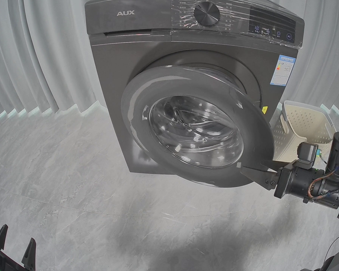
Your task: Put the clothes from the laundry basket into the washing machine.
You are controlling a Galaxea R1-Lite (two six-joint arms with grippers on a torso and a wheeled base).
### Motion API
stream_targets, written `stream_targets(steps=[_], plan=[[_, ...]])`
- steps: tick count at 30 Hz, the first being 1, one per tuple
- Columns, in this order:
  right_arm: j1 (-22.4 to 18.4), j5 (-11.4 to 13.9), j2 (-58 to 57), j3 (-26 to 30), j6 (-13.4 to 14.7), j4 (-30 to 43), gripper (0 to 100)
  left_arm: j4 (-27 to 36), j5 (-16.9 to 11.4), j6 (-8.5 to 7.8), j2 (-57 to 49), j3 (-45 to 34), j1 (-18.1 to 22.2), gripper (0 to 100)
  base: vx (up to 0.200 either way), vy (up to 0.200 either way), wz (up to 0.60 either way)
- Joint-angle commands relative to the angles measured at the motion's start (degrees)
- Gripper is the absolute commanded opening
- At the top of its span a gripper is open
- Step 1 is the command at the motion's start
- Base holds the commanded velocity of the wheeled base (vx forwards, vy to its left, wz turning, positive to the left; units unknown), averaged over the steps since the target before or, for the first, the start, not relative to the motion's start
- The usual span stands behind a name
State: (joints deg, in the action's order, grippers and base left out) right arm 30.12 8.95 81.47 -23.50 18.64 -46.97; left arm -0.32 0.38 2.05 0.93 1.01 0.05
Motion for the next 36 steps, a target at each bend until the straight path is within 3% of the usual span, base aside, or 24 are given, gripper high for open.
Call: stream_targets(steps=[1, 8, 11, 16, 21, 27, 36], plan=[[-0.2, -0.6, 4.7, -1.2, 0.2, -1.1, 100, 0.0, 0.1, 0.06, -0.9, -0.9, 0.0, 100, 0.000, -0.200, 0.00], [-1.0, -0.9, 5.6, -3.0, 0.0, -2.0, 100, 0.0, 0.0, 0.06, -0.9, -0.9, 0.0, 100, 0.000, -0.143, 0.00], [-4.0, -3.0, 6.1, -4.8, -0.5, -2.2, 100, 0.0, 0.1, -0.03, -0.9, -0.9, 0.1, 100, 0.000, 0.000, 0.00], [-6.0, -3.3, 5.7, -5.7, -0.8, -2.2, 100, 0.0, 0.1, -0.03, -0.9, -0.9, 0.0, 100, 0.000, 0.000, 0.00], [-5.4, -3.4, 5.5, -3.5, -1.0, -3.0, 100, 0.0, 0.1, -0.11, -0.9, -0.9, 0.0, 100, 0.000, 0.000, 0.00], [-3.9, -2.8, 5.5, 1.3, -4.2, -3.0, 100, 0.0, 0.1, -0.03, -0.9, -0.9, 0.0, 100, 0.000, 0.000, 0.00], [-3.3, -2.8, 7.4, -0.8, -3.8, -6.6, 100, 0.0, 0.0, -0.03, -0.9, -0.9, 0.0, 100, 0.200, 0.000, 0.00]])
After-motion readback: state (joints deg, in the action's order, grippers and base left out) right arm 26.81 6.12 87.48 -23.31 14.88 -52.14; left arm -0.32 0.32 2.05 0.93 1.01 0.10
